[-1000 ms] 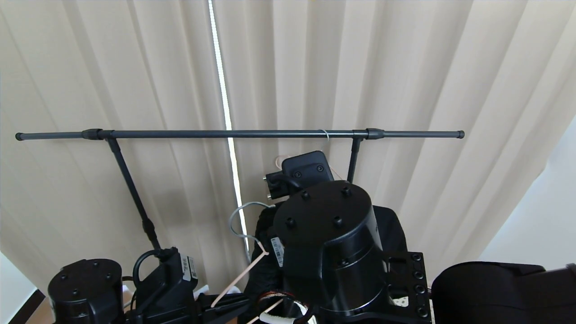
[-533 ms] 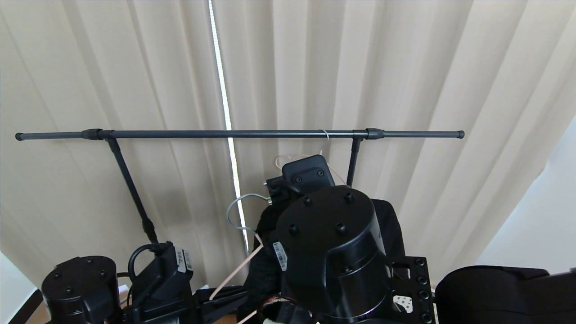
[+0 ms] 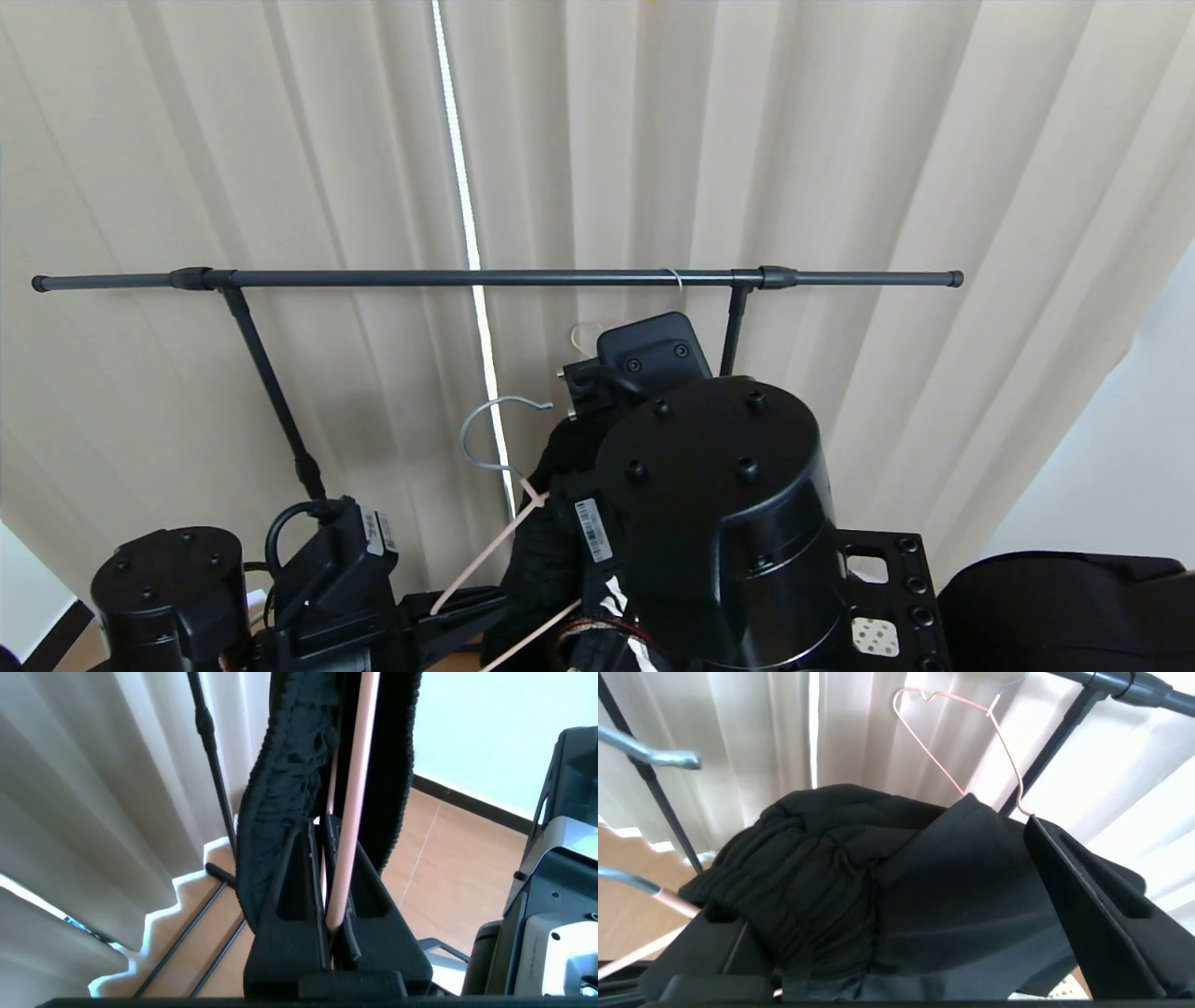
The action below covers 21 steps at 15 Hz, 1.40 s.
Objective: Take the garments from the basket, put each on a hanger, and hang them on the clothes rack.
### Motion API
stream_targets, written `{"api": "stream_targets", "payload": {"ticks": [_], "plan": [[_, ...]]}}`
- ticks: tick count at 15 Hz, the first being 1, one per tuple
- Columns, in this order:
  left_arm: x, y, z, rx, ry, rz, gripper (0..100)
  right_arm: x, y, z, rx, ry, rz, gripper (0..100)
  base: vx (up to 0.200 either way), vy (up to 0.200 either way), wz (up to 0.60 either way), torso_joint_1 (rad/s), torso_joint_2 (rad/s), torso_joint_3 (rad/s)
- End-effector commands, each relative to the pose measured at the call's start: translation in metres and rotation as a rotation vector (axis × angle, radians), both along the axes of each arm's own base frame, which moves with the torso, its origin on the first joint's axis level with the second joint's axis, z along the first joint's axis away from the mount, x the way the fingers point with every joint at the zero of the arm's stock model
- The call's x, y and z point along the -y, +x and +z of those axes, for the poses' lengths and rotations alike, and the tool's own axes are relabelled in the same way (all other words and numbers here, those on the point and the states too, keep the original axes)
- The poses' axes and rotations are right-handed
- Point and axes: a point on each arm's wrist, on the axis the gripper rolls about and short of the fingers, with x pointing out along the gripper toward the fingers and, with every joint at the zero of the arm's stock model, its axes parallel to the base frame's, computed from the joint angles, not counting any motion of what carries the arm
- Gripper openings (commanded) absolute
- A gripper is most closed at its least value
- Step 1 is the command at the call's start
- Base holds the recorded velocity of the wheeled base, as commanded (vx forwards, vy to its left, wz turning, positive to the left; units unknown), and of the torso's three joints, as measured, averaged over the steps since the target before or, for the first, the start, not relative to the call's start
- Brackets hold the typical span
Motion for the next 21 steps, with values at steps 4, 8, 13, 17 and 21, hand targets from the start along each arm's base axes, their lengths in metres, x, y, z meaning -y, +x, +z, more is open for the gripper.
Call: {"api": "stream_targets", "payload": {"ticks": [4,8,13,17,21], "plan": [[0.001,0.001,0.001,0.013,-0.008,0.003,0,0.0,-0.011,-0.001,0.0,-0.02,0.033,100,0.0,0.0,0.0,0.0,0.0,0.0],[0.001,0.002,0.001,0.01,-0.02,0.024,0,0.003,-0.018,0.001,0.0,-0.024,0.055,100,0.0,0.0,0.0,0.0,0.0,0.0],[0.001,0.004,-0.001,0.006,-0.018,0.029,0,0.011,-0.022,0.014,-0.004,0.016,0.104,100,0.0,0.0,0.0,0.0,0.0,0.0],[0.002,0.006,-0.003,0.003,-0.017,0.031,0,0.013,-0.023,0.008,-0.026,0.007,0.143,100,0.0,0.0,0.0,0.0,0.0,0.0],[0.002,0.006,-0.003,0.003,-0.017,0.031,0,0.019,-0.026,0.013,-0.037,0.023,0.188,100,0.0,0.0,0.0,0.0,0.0,0.0]]}}
